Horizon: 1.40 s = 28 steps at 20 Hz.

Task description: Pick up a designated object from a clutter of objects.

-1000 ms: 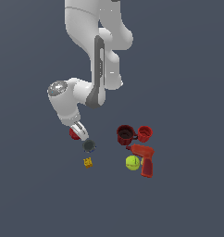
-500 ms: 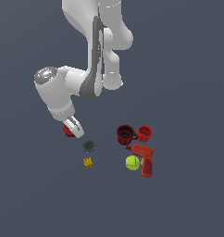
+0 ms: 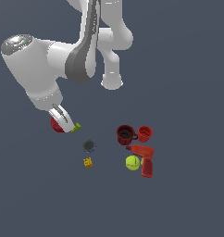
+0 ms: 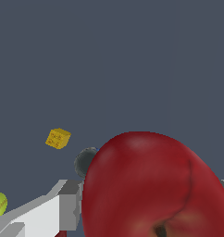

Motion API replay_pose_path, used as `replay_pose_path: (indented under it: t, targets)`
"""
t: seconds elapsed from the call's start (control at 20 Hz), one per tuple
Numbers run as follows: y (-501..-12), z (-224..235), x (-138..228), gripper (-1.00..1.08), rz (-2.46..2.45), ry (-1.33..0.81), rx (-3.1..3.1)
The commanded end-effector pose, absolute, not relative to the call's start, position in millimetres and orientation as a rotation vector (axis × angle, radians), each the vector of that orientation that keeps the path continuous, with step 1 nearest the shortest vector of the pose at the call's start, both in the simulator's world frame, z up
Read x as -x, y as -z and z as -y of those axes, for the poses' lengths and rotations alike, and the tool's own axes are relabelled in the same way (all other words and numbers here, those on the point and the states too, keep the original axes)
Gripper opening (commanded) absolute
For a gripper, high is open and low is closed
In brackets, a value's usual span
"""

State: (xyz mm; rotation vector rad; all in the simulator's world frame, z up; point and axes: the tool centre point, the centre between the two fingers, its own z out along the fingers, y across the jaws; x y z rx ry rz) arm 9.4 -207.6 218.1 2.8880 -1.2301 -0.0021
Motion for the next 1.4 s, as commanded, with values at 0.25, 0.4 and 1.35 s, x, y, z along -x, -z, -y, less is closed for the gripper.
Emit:
replay_pose_path:
  t: [0.25,0.4,1.35]
  targets:
    - [-290.5,215.4,-34.2,-1.00,1.230,-0.001,-2.888]
    - [-315.4,218.1,-43.3,-1.00,1.230,0.000,-2.888]
    - [-426.4,231.3,-87.1,-1.00,1.228,0.000,-2.891]
